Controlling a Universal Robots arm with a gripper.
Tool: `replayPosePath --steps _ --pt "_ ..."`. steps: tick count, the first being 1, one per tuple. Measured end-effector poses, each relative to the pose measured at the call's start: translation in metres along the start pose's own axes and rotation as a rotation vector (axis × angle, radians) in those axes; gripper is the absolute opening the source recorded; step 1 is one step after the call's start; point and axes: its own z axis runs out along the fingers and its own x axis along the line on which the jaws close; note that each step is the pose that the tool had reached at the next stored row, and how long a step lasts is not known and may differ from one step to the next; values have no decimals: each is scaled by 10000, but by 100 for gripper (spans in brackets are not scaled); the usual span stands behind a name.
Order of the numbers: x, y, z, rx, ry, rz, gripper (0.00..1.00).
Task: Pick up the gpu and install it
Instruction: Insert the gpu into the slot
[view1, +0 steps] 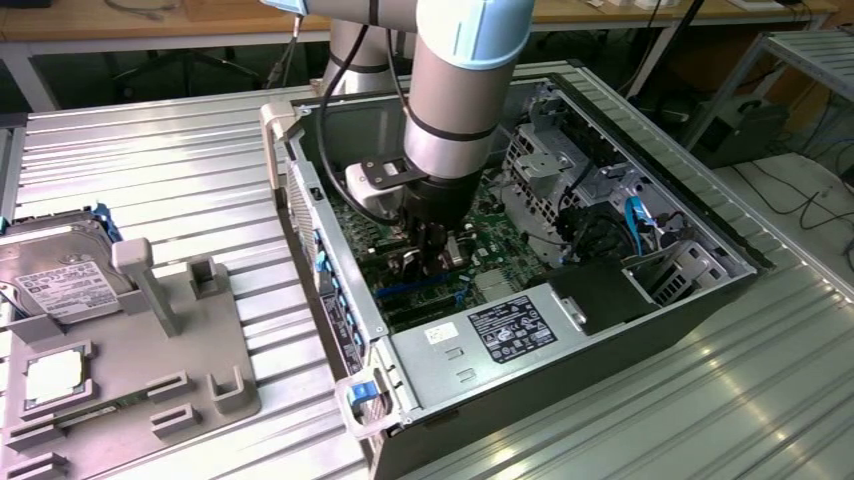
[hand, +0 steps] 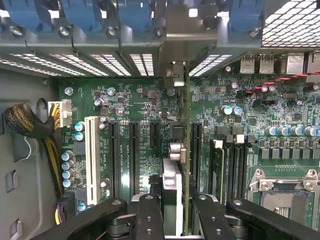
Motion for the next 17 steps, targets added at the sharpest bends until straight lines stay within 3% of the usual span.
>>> replayPosePath --steps 17 --pt "-8 1 43 0 0 0 28"
